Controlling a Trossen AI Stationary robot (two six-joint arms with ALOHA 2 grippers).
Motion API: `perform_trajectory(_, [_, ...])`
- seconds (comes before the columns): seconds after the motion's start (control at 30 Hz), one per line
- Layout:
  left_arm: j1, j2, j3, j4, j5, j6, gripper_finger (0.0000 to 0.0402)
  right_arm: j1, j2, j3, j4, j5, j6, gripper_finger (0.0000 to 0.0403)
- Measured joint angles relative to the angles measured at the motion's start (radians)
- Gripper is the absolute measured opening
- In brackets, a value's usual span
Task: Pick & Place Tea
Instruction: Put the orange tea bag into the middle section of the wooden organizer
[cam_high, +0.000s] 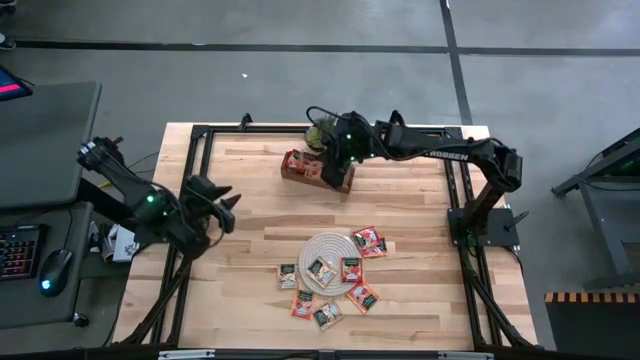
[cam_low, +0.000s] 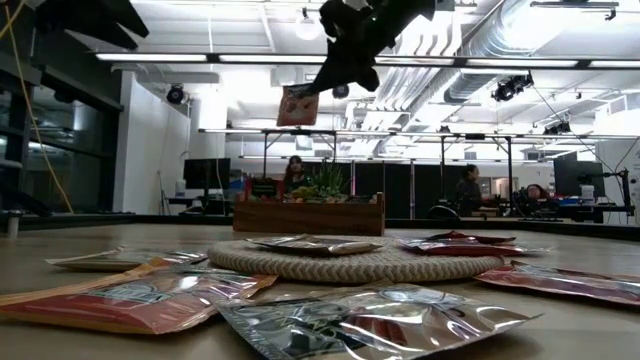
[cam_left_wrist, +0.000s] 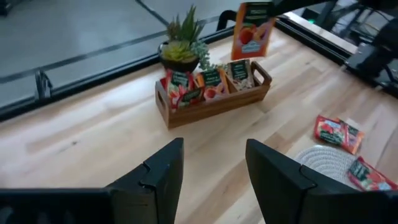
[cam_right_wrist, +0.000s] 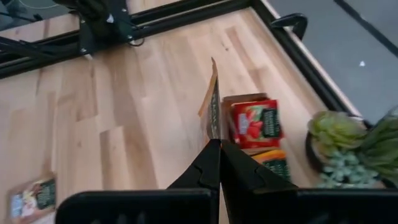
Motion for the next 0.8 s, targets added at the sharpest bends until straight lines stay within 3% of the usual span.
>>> perform_trajectory(0.43, [0.0, -0.161, 0.0, 0.022, -0.048, 0.115, 0.0172, -0.149, 0.0, -0.032, 0.016, -0.125, -0.101, 0.0])
perform_trajectory(0.8, [0.0, -0.165, 0.0, 0.293, -0.038, 0.381, 0.0172, -0.206, 0.0, -0.234, 0.239, -0.237, -0.028, 0.0])
